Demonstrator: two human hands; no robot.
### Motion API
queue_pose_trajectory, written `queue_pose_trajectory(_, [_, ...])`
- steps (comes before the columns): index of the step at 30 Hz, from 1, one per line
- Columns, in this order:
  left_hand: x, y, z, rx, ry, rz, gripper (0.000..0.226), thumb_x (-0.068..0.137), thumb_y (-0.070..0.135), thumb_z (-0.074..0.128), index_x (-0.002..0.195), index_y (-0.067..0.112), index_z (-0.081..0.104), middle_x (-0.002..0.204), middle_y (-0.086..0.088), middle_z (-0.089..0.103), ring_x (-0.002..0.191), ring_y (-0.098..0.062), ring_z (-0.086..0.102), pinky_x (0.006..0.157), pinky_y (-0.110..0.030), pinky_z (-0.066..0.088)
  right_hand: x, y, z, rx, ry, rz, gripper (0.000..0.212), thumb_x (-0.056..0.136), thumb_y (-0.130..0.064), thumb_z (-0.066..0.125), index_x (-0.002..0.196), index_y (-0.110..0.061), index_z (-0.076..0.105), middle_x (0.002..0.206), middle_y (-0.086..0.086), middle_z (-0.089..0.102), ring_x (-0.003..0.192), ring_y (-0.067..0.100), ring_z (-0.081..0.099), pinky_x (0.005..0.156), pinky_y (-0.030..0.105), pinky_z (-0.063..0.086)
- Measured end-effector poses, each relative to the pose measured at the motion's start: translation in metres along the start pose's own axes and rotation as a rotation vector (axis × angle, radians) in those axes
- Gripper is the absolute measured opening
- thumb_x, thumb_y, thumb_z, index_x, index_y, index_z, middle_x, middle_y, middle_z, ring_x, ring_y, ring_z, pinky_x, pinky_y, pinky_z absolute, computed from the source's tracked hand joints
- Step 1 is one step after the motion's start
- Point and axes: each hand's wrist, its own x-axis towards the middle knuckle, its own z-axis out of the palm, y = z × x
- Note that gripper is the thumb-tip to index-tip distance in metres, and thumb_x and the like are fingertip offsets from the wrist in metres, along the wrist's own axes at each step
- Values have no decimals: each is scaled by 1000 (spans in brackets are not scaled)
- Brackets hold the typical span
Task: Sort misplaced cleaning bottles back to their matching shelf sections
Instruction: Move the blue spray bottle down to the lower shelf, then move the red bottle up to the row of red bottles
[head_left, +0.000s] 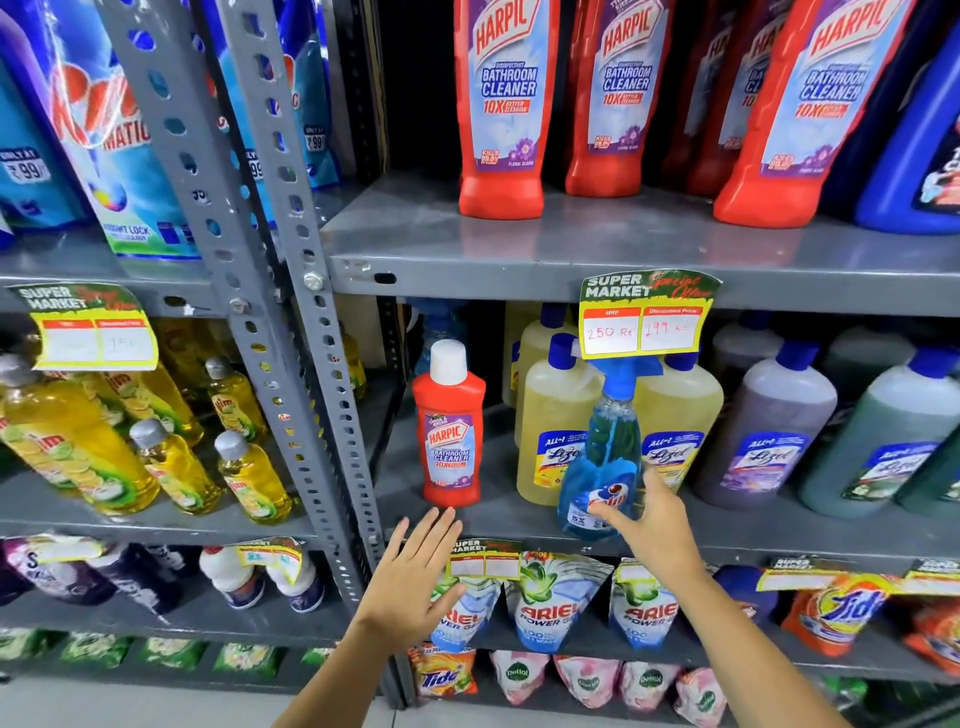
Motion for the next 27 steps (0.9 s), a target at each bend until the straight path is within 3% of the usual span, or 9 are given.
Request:
queue_pose_trajectory(4, [-1,-1,-1,17,-15,9,71,103,60,30,157,14,25,162,-3,23,150,-22,18,116,-46,11,-29,-9,4,22,219,50,94,64,-39,89,139,-26,35,117,-6,64,105,16,64,83,43,55])
queue_pose_trajectory(6, [-1,-1,-2,27,-18,0,70,104,60,28,157,14,23,163,-3,22,150,-22,17,115,-46,10,-47,-21,8,-77,388,-22,79,69,-45,85,133,-25,42,115,-4,64,105,18,62,80,41,54])
queue_pose_trajectory(9, [-1,-1,-4,36,-22,-9,71,104,61,25,157,14,23,162,-3,21,150,-22,18,115,-46,10,-61,-42,25,-185,473,-390,49,83,-41,74,118,-11,59,104,5,68,99,17,60,82,34,52])
queue_pose_trajectory(11, [0,-1,-4,33,-32,-5,71,104,61,25,156,13,25,163,-4,21,150,-23,18,115,-46,11,-59,-60,41,-208,363,-558,36,89,-39,64,112,-11,64,100,2,68,96,13,61,81,33,54])
queue_pose_trajectory(13, [0,0,-4,19,-42,3,71,104,60,26,156,12,27,163,-5,21,150,-23,18,115,-47,12,-51,-83,55,-169,169,-549,39,91,-39,60,121,-14,59,108,-1,66,102,11,60,85,37,55])
queue_pose_trajectory(16, [1,1,-4,4,-49,-12,71,104,61,26,156,12,26,163,-4,20,150,-22,14,116,-47,11,-20,-114,75,-187,-136,-378,80,86,-48,66,150,-17,29,144,2,50,133,16,47,107,38,44])
queue_pose_trajectory(18, [1,1,-4,23,-63,-20,72,104,61,25,157,13,25,163,-4,21,150,-22,16,116,-47,12,3,-130,89,-105,-247,-263,102,77,-48,77,153,-19,17,153,4,41,138,18,44,111,42,41])
queue_pose_trajectory(21, [0,0,-5,46,-82,-20,72,103,61,23,156,12,25,163,-5,23,150,-23,18,115,-48,13,24,-142,107,38,-267,-169,97,68,-36,87,145,-18,31,137,5,58,121,21,59,101,48,51])
queue_pose_trajectory(27, [0,1,-8,53,-118,-18,75,102,63,27,156,11,26,162,-6,23,149,-25,20,114,-48,14,31,-141,126,88,-191,-105,71,74,-23,85,134,-18,47,128,7,65,115,23,64,97,47,54])
